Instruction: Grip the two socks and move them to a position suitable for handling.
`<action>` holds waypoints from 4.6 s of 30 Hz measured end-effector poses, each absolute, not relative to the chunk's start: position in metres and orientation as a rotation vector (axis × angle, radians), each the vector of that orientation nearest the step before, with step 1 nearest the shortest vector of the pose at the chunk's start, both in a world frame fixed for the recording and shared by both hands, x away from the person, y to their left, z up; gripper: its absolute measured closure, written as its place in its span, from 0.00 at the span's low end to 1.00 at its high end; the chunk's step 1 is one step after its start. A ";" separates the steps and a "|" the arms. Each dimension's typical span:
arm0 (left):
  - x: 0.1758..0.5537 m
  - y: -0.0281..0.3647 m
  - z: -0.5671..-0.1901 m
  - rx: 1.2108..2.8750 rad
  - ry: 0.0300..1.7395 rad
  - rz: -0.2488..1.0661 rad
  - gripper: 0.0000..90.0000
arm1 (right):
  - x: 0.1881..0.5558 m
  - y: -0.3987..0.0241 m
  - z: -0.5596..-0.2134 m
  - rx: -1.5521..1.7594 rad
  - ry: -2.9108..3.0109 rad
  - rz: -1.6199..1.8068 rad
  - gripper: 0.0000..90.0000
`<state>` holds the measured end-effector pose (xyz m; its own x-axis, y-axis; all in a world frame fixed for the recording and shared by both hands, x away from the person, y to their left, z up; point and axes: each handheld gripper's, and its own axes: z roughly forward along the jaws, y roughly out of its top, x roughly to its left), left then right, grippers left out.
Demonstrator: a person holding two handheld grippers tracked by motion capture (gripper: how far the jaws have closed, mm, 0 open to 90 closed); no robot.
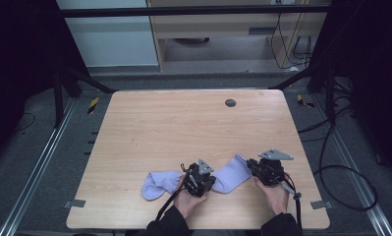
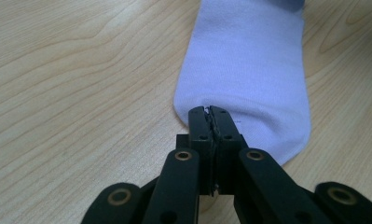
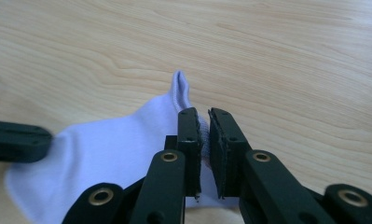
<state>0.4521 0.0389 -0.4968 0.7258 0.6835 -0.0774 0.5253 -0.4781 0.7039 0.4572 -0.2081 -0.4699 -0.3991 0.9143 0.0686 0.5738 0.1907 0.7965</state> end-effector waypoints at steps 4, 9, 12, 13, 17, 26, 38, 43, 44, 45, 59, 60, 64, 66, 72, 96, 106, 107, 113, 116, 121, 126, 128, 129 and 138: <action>0.452 0.038 -0.497 2.189 0.912 0.279 0.98 | 0.465 -0.211 -0.475 1.414 2.042 1.022 0.91; 0.453 0.036 -0.497 2.191 0.910 0.288 0.98 | 0.468 -0.214 -0.477 1.423 2.045 0.969 0.92; 0.454 0.035 -0.497 2.185 0.915 0.293 0.98 | 0.468 -0.217 -0.477 1.427 2.049 0.958 0.93; 0.454 0.034 -0.497 2.186 0.917 0.299 0.98 | 0.467 -0.218 -0.477 1.433 2.046 0.948 0.93; 0.455 0.034 -0.496 2.178 0.925 0.310 0.98 | 0.465 -0.221 -0.478 1.452 2.051 0.902 0.93; 0.457 0.034 -0.495 2.146 0.952 0.343 0.98 | 0.447 -0.233 -0.480 1.456 2.084 0.870 0.95; 0.462 0.036 -0.492 2.105 0.962 0.326 0.84 | 0.440 -0.237 -0.476 1.449 2.073 0.902 0.92; 0.461 0.048 -0.472 2.074 0.935 0.363 0.70 | 0.437 -0.239 -0.467 1.427 2.031 0.976 0.79; 0.461 0.052 -0.467 2.065 0.934 0.365 0.68 | 0.436 -0.238 -0.464 1.420 2.022 0.989 0.74; 0.462 0.056 -0.462 2.056 0.932 0.368 0.65 | 0.436 -0.237 -0.462 1.425 2.010 0.999 0.70; 0.461 0.159 -0.422 1.941 1.023 0.454 0.46 | 0.434 -0.203 -0.440 1.316 2.063 1.122 0.44; 0.461 0.167 -0.422 1.932 1.039 0.460 0.46 | 0.434 -0.200 -0.439 1.305 2.071 1.125 0.44; 0.457 0.199 -0.424 1.918 1.103 0.491 0.45 | 0.434 -0.185 -0.437 1.247 2.118 1.126 0.43; 0.455 0.214 -0.425 1.909 1.132 0.505 0.45 | 0.434 -0.179 -0.436 1.226 2.139 1.136 0.44; 0.443 0.250 -0.438 1.894 1.200 0.524 0.46 | 0.435 -0.154 -0.433 1.173 2.192 1.172 0.45; 0.423 0.258 -0.479 2.028 1.243 0.416 0.60 | 0.438 -0.024 -0.457 0.931 2.476 1.170 0.65; 0.422 0.250 -0.484 2.074 1.226 0.376 0.67 | 0.436 0.012 -0.485 0.885 2.582 1.120 0.68; 0.422 0.250 -0.485 2.079 1.227 0.371 0.68 | 0.436 0.014 -0.487 0.877 2.589 1.115 0.68; 0.422 0.248 -0.486 2.108 1.221 0.352 0.75 | 0.436 0.028 -0.493 0.849 2.613 1.087 0.73; 0.421 0.247 -0.487 2.121 1.217 0.346 0.79 | 0.435 0.031 -0.496 0.838 2.614 1.066 0.79; 0.421 0.245 -0.488 2.143 1.211 0.334 0.86 | 0.437 0.030 -0.495 0.868 2.609 1.055 0.91; 0.422 0.245 -0.488 2.148 1.207 0.319 0.93 | 0.437 0.026 -0.489 0.900 2.583 1.122 0.93; 0.422 0.246 -0.488 2.150 1.203 0.314 0.95 | 0.437 0.022 -0.483 0.926 2.551 1.194 0.93; 0.422 0.246 -0.488 2.150 1.203 0.314 0.95 | 0.438 0.020 -0.479 0.941 2.536 1.228 0.93; 0.424 0.245 -0.486 2.187 1.150 0.313 0.96 | 0.453 0.012 -0.461 1.056 2.371 1.340 0.92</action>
